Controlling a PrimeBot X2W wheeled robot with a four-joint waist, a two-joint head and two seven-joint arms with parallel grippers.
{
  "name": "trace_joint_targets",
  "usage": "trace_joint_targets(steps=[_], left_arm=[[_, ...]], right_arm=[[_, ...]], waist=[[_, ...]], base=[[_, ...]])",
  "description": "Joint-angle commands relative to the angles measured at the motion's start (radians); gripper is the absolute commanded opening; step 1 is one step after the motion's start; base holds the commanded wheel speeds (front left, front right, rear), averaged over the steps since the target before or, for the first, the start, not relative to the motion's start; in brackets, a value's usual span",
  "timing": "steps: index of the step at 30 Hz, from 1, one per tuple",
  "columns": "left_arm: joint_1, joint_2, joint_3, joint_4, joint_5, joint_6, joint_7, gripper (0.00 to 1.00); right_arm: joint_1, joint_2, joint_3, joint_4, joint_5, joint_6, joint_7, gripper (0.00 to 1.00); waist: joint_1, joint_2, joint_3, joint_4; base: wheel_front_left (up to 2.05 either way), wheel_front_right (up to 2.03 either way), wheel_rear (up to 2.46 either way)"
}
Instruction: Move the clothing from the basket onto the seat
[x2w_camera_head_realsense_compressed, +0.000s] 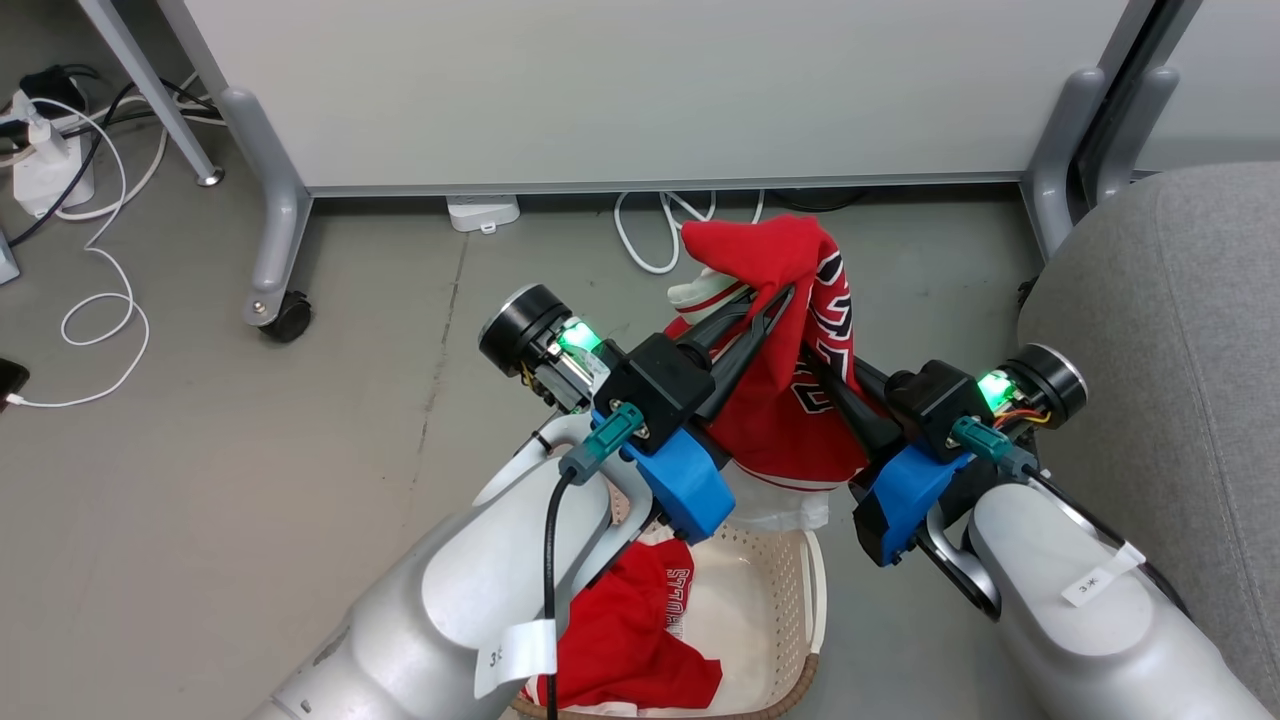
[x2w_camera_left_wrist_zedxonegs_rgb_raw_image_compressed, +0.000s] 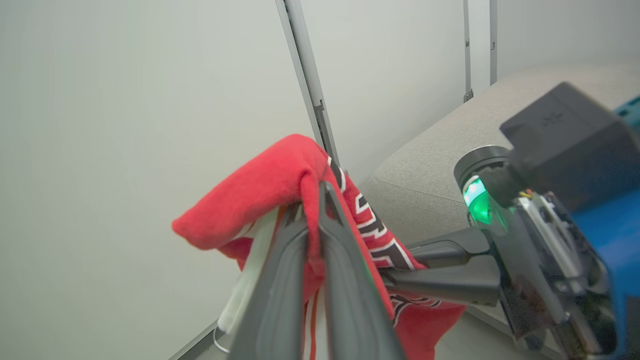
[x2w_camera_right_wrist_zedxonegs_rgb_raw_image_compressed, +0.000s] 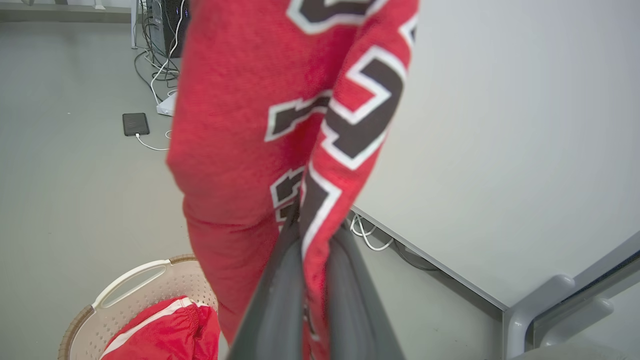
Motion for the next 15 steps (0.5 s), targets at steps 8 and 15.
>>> trace_joint_targets(steps=[8, 15], left_arm=[[-0.002, 0.001, 0.016, 0.018, 0.011, 0.019, -0.004, 0.92], [-0.003, 0.001, 0.011, 0.031, 0.021, 0.024, -0.004, 1.00]], right_arm=[[0.018, -0.001, -0.011, -0.021, 0.001, 0.000, -0.001, 0.00], [0.027, 0.005, -0.025, -0.034, 0.000, 0.000, -0.001, 0.00]], waist=[[-0.0001, -0.0001, -0.002, -0.007], [-0.0001, -0.0001, 0.000, -0.010]], base=[[0.00, 0.00, 0.00], [0.00, 0.00, 0.00]])
